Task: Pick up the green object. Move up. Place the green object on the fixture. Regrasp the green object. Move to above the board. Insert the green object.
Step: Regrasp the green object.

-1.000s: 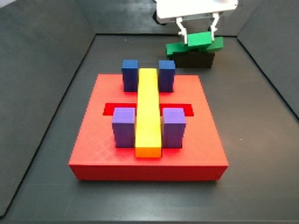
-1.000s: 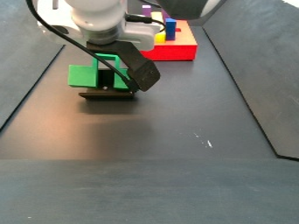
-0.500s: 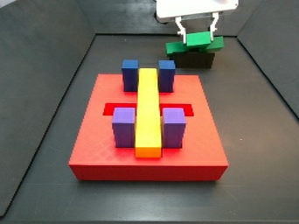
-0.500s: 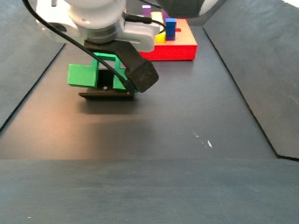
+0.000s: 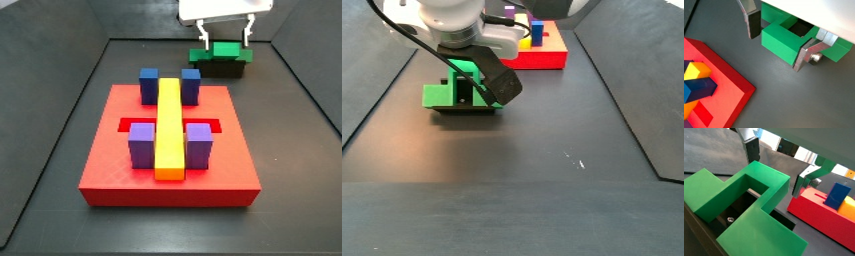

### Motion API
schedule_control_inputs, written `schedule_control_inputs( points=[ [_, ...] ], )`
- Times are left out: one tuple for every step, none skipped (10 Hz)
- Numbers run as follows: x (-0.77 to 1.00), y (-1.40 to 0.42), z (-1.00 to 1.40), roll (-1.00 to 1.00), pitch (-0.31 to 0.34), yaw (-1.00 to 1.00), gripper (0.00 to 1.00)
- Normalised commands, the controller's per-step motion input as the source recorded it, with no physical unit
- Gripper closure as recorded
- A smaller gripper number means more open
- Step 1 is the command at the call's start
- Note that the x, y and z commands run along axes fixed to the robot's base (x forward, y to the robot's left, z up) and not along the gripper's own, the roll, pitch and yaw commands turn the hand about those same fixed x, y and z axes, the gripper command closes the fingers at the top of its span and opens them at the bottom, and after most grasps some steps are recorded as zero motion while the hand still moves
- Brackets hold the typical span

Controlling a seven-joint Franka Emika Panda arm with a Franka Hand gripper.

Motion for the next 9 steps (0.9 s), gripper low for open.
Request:
schedule_control_inputs(
  points=[
    [0.32,0.06,0.48,-0.19,0.246,0.00,0.00],
    [0.29,0.12,0.47,-0.29,0.263,0.00,0.00],
    [0.21,0.08,0.37,-0.09,0.217,0.00,0.00],
    [0.13,0.01,0.26,0.12,0.143,0.00,0.00],
    [0.25,0.00,0.24,0.35,0.166,0.06,0.00],
    [0.18,0.00,0.21,0.57,0.109,0.13,0.00],
    [0.11,0.00,0.09,0.79,0.060,0.19,0.00],
    [0.01,-0.06,0.00,1.00,0.003,0.26,0.00],
    [0.00,-0.15,0.00,1.00,0.000,0.26,0.00]
  ],
)
